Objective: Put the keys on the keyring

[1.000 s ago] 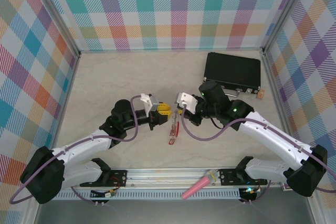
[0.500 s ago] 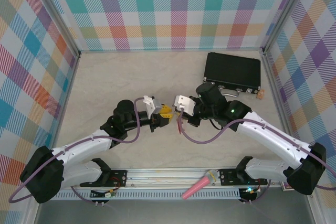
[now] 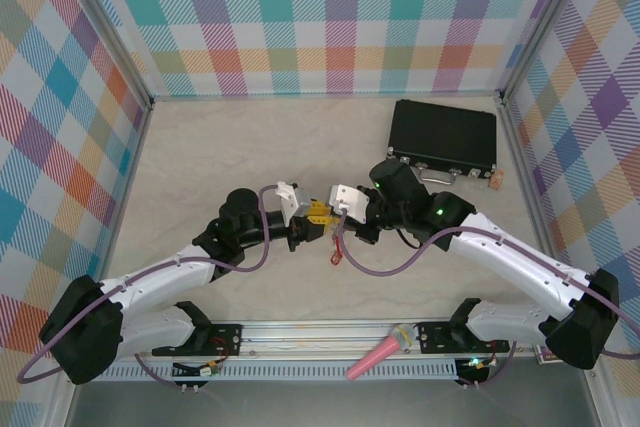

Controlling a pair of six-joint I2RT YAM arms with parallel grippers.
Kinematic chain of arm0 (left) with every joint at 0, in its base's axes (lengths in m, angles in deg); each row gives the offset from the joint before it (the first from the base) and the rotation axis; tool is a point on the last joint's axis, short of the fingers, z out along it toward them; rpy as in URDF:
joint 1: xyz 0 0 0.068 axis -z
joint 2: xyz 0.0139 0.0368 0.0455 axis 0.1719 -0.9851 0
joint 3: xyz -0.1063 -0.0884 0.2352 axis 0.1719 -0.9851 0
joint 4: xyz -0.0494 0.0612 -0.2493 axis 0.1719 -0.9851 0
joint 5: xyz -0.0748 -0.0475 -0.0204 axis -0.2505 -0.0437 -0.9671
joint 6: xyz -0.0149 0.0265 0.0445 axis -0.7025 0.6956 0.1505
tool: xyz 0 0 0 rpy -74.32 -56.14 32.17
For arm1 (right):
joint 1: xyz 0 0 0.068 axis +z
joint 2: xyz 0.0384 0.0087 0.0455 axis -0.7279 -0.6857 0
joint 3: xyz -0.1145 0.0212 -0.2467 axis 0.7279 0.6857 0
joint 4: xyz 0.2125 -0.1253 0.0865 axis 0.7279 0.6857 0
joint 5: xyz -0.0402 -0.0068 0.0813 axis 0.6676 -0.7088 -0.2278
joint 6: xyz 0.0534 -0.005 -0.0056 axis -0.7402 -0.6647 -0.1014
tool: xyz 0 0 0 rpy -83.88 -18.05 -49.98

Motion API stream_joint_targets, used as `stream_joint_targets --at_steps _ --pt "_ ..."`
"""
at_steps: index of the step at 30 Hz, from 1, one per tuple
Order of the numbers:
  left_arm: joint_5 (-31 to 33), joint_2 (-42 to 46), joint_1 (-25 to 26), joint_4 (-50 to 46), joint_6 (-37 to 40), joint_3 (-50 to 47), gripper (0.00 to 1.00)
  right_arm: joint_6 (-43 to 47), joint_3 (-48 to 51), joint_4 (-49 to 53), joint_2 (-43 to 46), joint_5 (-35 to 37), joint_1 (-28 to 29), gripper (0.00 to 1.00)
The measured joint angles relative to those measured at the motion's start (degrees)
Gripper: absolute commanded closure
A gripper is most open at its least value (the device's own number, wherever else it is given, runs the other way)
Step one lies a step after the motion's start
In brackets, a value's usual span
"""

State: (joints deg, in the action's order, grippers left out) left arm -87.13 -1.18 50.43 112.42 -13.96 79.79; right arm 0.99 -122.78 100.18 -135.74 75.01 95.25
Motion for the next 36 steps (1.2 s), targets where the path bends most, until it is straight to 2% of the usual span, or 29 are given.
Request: stream_joint_targets --at_steps 8,11,14,20,23,24,25,26,31,34,36 --pt "-0.7 -1.2 0.3 -1.4 0.2 1.2 0.8 -0.2 0.0 0.3 0.0 0.4 0.0 1.0" --pt "-1.3 -1.3 0.3 -1.5 0.3 1.4 0.87 -0.2 0.0 0.3 0.0 0.5 0.0 1.0" --pt "-2.2 -2.0 0.6 -1.6 0.5 1.6 1.0 -0.2 0.0 0.6 0.0 0.9 0.0 1.0" --pt "-3.2 -2.9 0.7 -1.6 0.8 1.8 1.0 -0.4 0.0 1.7 0.0 1.3 -0.1 1.0" --pt "-3.2 -2.9 0.7 -1.3 0.5 1.8 1.0 -1.6 0.0 1.7 0.3 1.7 0.0 0.94" --pt "-3.1 -2.9 0.8 -1.1 0.3 1.8 1.0 -2.2 0.0 1.7 0.4 2.0 0.0 0.89" --pt "-3.1 -2.9 0.8 -0.8 0.0 1.8 1.0 -3.1 0.0 1.7 0.6 2.1 0.1 0.77" --pt "-3.2 -2.9 0.9 -0.5 -0.3 1.8 1.0 -3.5 0.0 1.7 0.7 2.6 0.2 0.71" --pt "-3.1 -3.0 1.1 1.3 -4.1 1.8 1.0 -8.7 0.0 0.5 3.3 4.7 0.4 0.67" --pt "-3.1 -3.4 1.1 4.2 -7.4 1.8 1.0 -11.7 0.3 -2.0 6.0 5.6 0.6 0.59" --pt "-3.0 -3.9 1.1 6.3 -9.6 1.8 1.0 -13.6 1.6 -4.5 8.5 5.8 0.6 0.58"
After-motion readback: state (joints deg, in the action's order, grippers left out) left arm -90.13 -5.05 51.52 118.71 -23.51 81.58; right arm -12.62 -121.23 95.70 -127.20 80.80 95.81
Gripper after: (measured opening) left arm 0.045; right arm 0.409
